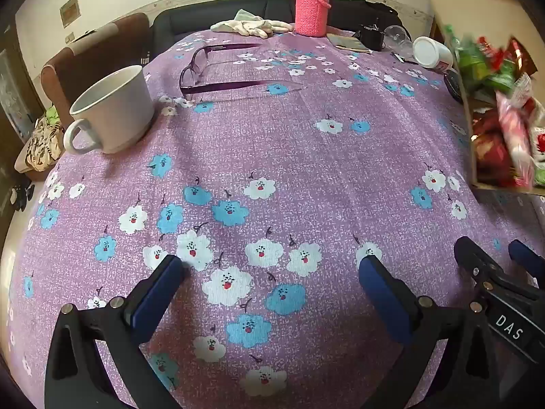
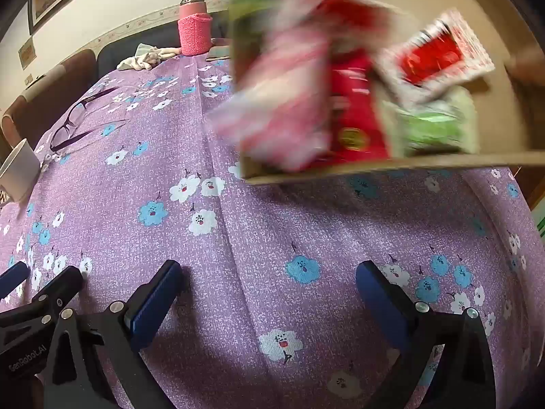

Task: Organize snacks

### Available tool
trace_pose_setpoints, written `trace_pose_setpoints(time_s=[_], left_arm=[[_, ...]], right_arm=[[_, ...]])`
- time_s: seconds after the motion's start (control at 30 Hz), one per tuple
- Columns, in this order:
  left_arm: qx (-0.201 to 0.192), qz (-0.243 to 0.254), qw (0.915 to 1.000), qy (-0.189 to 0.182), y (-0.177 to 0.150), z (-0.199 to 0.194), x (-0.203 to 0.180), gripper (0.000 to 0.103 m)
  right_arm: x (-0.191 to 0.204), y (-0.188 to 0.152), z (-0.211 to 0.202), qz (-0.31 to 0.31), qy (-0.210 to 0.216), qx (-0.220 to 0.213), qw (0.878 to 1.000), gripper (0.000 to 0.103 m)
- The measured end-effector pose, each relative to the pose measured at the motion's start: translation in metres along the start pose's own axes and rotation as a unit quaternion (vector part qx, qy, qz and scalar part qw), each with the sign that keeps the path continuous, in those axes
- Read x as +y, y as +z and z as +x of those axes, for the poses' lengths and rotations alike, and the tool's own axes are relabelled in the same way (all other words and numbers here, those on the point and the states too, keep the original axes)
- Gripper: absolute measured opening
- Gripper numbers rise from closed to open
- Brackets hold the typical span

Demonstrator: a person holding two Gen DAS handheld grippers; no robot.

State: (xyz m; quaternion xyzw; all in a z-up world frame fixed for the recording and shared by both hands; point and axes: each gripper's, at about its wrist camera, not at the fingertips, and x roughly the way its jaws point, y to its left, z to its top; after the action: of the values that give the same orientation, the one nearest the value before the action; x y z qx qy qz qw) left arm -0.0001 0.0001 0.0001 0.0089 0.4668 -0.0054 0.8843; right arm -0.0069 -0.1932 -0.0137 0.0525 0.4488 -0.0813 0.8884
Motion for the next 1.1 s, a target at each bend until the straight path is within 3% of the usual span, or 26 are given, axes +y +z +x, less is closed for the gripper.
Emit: trace_pose_setpoints(time_s=[1.1], left_arm=[[0.002,0.000,1.0000,0.000,0.0002,-0.0009,-0.0012,0.103]], right_arm=[[-0.0020,0.0015,-0.0012,-0.001,0.000,0.001,1.000,0.102]])
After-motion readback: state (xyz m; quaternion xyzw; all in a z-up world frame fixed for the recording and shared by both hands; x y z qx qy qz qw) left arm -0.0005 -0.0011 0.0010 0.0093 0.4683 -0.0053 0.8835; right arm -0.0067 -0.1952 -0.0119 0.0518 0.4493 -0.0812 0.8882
